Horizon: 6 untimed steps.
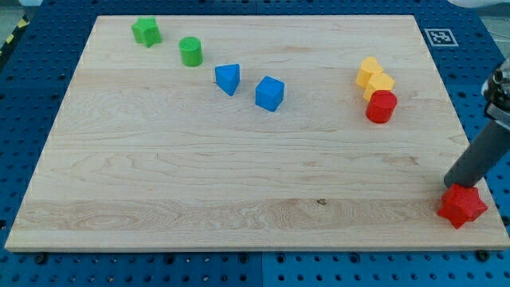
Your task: Separate the yellow hexagon and red circle
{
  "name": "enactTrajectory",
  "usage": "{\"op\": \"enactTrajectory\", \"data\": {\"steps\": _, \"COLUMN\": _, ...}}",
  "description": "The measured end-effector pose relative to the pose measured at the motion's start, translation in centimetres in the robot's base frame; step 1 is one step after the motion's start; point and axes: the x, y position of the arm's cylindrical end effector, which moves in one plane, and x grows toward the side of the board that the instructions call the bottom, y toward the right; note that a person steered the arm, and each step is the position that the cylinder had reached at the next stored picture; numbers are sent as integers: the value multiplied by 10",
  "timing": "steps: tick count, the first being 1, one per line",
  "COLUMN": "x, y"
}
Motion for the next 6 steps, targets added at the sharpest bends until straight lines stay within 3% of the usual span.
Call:
{"op": "enactTrajectory", "data": {"steps": 3, "x": -126, "y": 48}}
{"op": "enactTrajectory", "data": {"steps": 5, "x": -139, "y": -43}}
{"op": "enactTrajectory", "data": {"steps": 6, "x": -122, "y": -63}}
